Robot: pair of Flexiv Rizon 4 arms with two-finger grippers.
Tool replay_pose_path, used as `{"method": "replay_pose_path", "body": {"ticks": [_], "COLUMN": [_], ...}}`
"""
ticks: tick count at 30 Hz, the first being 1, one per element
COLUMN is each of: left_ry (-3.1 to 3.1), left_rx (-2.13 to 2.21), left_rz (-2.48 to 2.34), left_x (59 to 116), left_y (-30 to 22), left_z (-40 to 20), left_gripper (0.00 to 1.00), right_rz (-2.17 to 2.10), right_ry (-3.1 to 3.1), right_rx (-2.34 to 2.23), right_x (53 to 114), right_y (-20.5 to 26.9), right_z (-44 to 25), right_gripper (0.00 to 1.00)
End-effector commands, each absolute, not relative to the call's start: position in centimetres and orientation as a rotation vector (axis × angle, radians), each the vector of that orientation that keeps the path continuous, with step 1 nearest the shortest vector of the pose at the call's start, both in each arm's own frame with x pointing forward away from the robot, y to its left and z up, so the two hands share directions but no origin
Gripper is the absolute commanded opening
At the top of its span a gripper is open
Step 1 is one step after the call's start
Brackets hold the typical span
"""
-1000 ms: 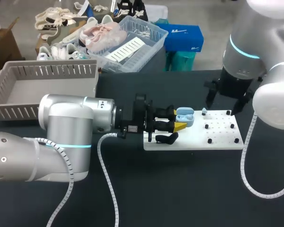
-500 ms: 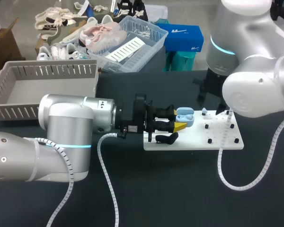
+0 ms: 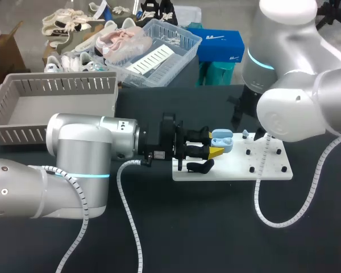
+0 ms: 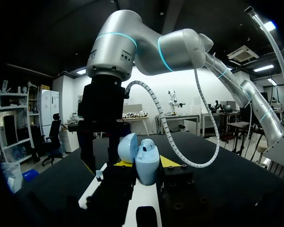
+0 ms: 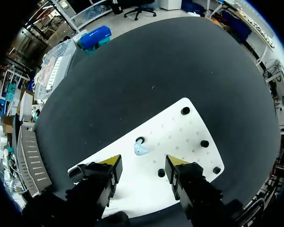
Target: Pick up each earbud case from the left stands, insert the matching earbuds, close the lid, and place the case in the box.
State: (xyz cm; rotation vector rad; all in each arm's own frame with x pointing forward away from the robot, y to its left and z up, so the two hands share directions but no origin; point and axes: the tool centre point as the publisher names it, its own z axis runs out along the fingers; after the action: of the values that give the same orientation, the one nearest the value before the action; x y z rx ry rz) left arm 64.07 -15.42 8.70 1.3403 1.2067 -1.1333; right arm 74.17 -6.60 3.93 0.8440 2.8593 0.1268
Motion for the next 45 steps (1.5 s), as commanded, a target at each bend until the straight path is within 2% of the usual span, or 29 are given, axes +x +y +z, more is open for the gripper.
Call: {"method": "replay_pose_path", "body": {"ticks": [1, 3, 7, 12, 15, 20, 27, 31, 32, 33, 45], "left_ry": [1.204, 1.204, 1.204, 1.204, 1.204, 1.204, 1.204, 1.204, 1.204, 1.204, 1.204], "left_rx": [1.338, 1.338, 1.338, 1.338, 1.338, 1.338, 1.338, 1.338, 1.338, 1.338, 1.338], "left_rz": [-1.133, -1.133, -1.133, -1.133, -1.133, -1.133, -1.133, -1.133, -1.133, -1.133, -1.133], "left_x": [64.1, 64.1, 64.1, 64.1, 64.1, 64.1, 64.1, 64.1, 64.1, 64.1, 64.1], "left_y": [-15.5, -15.5, -15.5, -15.5, -15.5, -15.5, -15.5, -15.5, -15.5, -15.5, -15.5], "left_z": [8.6, 8.6, 8.6, 8.6, 8.6, 8.6, 8.6, 8.6, 8.6, 8.6, 8.6], "left_gripper": [0.00, 0.00, 0.00, 0.00, 0.00, 0.00, 0.00, 0.00, 0.00, 0.00, 0.00], "right_rz": [0.137, 0.157, 0.170, 0.200, 0.206, 0.213, 0.215, 0.218, 0.217, 0.216, 0.211], "right_ry": [2.850, 2.851, 2.850, 2.853, 2.855, 2.859, 2.861, 2.861, 2.860, 2.860, 2.850], "right_rx": [0.845, 0.831, 0.832, 0.813, 0.799, 0.772, 0.763, 0.765, 0.765, 0.764, 0.772], "right_x": [74.5, 74.6, 74.8, 74.8, 74.8, 75.0, 75.2, 75.3, 75.3, 75.3, 74.7], "right_y": [-6.8, -7.0, -7.4, -7.4, -7.2, -6.8, -6.6, -6.5, -6.5, -6.5, -6.8], "right_z": [3.2, 3.1, 2.7, 2.5, 2.4, 2.3, 2.2, 2.2, 2.2, 2.2, 3.1], "right_gripper": [0.50, 0.51, 0.46, 0.45, 0.39, 0.38, 0.30, 0.21, 0.06, 0.00, 0.00]}}
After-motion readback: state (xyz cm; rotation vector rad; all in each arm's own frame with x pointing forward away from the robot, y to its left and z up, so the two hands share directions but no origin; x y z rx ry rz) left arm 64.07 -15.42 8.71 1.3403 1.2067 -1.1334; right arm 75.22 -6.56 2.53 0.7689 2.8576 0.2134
